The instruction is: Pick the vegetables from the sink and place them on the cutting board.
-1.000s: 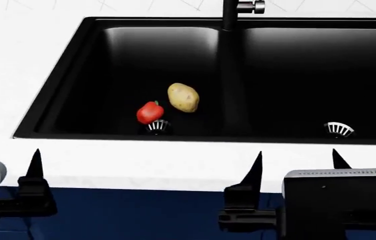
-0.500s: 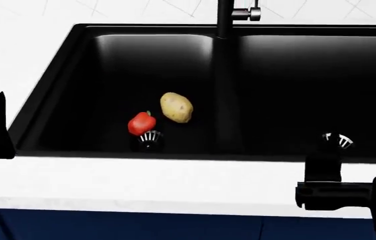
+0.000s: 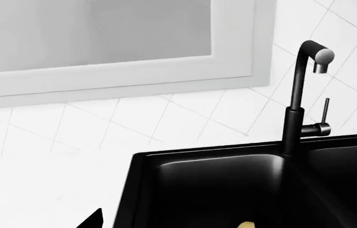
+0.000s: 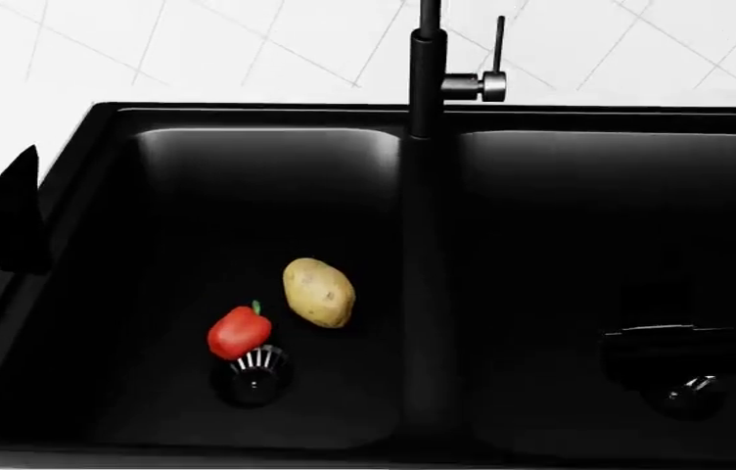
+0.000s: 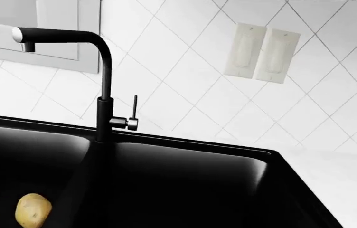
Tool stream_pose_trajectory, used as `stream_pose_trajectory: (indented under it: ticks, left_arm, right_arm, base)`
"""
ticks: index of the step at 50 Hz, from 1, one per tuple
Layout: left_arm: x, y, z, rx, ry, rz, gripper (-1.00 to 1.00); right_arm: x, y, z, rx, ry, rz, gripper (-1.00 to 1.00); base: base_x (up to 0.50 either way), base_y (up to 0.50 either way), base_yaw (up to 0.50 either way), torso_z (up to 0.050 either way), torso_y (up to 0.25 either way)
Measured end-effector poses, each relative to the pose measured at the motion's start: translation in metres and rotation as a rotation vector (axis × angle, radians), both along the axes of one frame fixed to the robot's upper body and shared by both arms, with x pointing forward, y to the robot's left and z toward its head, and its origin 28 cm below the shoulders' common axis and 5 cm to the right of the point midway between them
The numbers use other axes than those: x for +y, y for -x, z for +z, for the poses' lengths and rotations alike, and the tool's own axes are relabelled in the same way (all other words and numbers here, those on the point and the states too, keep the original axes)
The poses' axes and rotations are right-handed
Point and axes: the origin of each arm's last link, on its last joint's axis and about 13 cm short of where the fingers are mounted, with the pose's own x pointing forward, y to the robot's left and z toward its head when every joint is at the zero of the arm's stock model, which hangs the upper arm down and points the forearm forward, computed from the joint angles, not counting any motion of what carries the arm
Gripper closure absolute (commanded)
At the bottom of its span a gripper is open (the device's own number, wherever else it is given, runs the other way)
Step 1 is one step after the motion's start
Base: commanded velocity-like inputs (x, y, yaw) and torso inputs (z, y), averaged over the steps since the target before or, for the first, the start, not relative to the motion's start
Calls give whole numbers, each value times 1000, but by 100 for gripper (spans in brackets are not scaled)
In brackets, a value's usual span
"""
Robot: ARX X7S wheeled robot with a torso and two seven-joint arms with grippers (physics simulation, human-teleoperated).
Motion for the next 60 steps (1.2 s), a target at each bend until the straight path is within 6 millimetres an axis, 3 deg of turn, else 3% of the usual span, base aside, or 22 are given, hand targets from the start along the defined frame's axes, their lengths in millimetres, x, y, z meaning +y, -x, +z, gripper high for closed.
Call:
stream_pose_trajectory:
  ticks: [37,60]
  left_arm:
    - [-11,0,-21,80,-67,-41,-100]
    - [-62,-43,-61,288,-68,-172,-100]
  right_arm:
    - [1,-3,-5,38,-37,36,-100]
    - [2,-1,-11,45,-66,39,-100]
  base:
    - [248,-3,0,0,1]
    - [0,0,0,0,0]
